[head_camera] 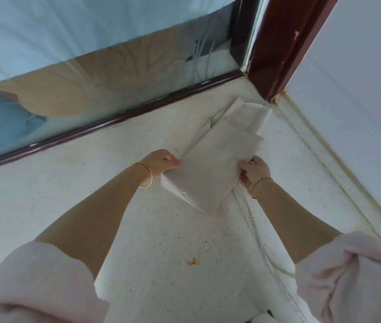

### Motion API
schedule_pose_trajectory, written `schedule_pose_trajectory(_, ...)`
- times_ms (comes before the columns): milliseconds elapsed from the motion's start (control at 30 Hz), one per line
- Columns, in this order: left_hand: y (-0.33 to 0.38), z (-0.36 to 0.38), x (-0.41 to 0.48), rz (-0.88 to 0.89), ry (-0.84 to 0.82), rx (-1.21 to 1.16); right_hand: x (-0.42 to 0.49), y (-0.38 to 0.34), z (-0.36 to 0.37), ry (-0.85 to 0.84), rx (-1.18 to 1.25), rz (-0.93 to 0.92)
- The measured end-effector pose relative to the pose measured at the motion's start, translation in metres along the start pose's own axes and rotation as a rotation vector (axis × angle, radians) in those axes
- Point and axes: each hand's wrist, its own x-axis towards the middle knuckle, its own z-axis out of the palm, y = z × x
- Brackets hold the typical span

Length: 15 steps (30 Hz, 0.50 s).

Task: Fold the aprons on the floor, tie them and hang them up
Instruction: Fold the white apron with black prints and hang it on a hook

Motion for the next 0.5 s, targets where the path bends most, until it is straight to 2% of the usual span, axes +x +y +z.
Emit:
schedule_pose_trajectory(67,0.0,0.001,-0.003,-0.013,-0.063,-0.166,-0.003,-0.002,0.002,-0.004,0.015,-0.072)
schedule_pose_trajectory(133,0.001,0.003,-0.007,0.006,-0.109,-0.227,-0.005,-0.007,0.005,0.001,0.025,-0.133)
schedule_pose_trajectory(267,-0.003,0.004,-0.019,-0.06,-0.253,-0.088,-0.007,-0.027,0.01,0.04,-0.093,-0.278)
schedule_pose_trajectory(333,-0.006,0.005,-0.03,-0.163,-0.422,-0.114,-0.012,-0.036,0.014,0.014,-0.178,-0.37)
schedule_pose_trajectory(500,-0.019,0.012,-0.064,-0.397,-1.007,-0.1,-0.023,-0.038,0.036,-0.126,-0.326,-0.488)
